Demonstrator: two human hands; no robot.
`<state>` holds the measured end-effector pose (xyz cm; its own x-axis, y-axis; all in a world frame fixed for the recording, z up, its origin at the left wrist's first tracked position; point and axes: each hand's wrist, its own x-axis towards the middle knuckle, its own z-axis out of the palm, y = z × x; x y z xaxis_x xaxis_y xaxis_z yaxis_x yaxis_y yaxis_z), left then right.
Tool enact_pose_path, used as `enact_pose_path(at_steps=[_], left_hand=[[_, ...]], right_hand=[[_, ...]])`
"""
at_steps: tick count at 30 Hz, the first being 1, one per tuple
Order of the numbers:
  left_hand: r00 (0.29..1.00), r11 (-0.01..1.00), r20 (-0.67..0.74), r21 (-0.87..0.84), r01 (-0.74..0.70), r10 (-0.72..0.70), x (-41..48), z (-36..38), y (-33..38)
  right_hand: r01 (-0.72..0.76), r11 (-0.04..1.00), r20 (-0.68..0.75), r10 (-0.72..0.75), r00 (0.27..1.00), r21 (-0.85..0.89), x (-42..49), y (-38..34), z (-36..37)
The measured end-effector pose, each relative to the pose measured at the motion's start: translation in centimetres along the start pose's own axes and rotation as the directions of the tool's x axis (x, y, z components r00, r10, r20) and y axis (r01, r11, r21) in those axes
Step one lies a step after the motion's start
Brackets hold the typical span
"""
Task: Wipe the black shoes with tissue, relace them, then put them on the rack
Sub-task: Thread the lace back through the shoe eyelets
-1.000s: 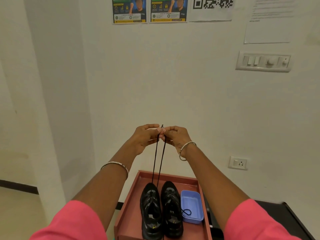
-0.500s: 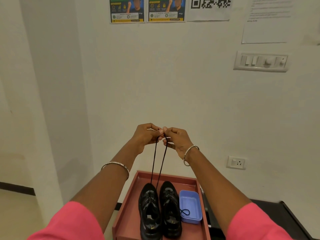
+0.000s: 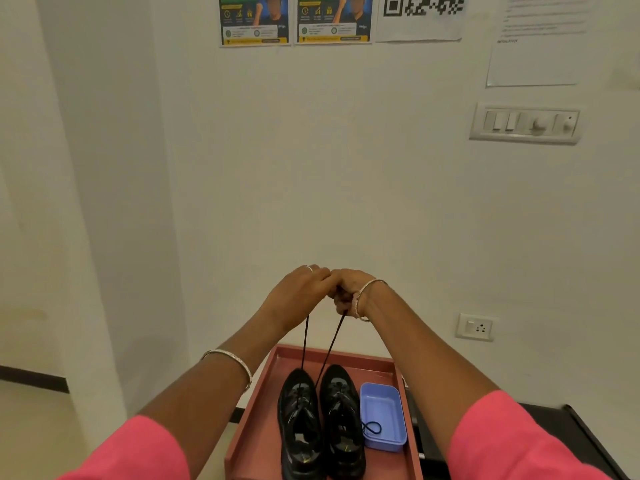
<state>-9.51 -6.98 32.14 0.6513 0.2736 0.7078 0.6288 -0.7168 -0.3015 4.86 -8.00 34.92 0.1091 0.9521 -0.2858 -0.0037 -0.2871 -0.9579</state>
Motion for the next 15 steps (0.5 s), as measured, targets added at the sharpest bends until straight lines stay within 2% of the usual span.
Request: enact_pose_path(at_steps=[2,4,6,8,9,11,13,14,15], left_hand=[[0.998,0.993,0.018,0.098,-0.06,0.058,-0.3,0.1,0.0],[1.0,0.997,0.021,0.082,-0.015,0.014,-0.1,0.1,0.1],[0.986,0.986,0.031,-0.046,0.163,-0.161,0.5,0.1,0.3],[0.909,0.883,0.104,-0.215,0.417,-0.404,1.3,0.1,0.2],[0.845,0.784,0.142,-0.321,0.531,-0.515,1.7,0.0,0.2],[0.682,0.472,0.27,-0.551,0.688,-0.679,2.6,-0.6,-0.2],[0.511,0.082,0.471,-0.672,0.736,-0.72,3.2,-1.5,-0.6],[0.439,-0.079,0.562,-0.673,0.736,-0.701,3.4,-1.8,-0.8],[0.382,-0.195,0.629,-0.654,0.731,-0.677,3.5,-2.1,-1.0]], right_hand=[[-0.04,0.999,0.04,0.041,0.998,-0.028,-0.1,-0.1,-0.2],[-0.016,0.999,0.066,0.018,0.998,-0.031,0.1,-0.1,-0.1],[0.057,0.998,0.064,-0.054,0.996,-0.039,0.2,-0.1,0.0],[0.201,0.977,0.008,-0.201,0.98,-0.077,0.7,0.0,0.1],[0.295,0.95,-0.037,-0.299,0.953,-0.099,1.0,0.1,0.1],[0.473,0.869,-0.116,-0.49,0.864,-0.147,1.3,0.8,0.2],[0.606,0.762,-0.139,-0.642,0.754,-0.229,1.0,1.6,0.3],[0.647,0.712,-0.141,-0.695,0.705,-0.273,0.9,2.1,0.4],[0.676,0.671,-0.143,-0.734,0.664,-0.306,0.7,2.4,0.5]])
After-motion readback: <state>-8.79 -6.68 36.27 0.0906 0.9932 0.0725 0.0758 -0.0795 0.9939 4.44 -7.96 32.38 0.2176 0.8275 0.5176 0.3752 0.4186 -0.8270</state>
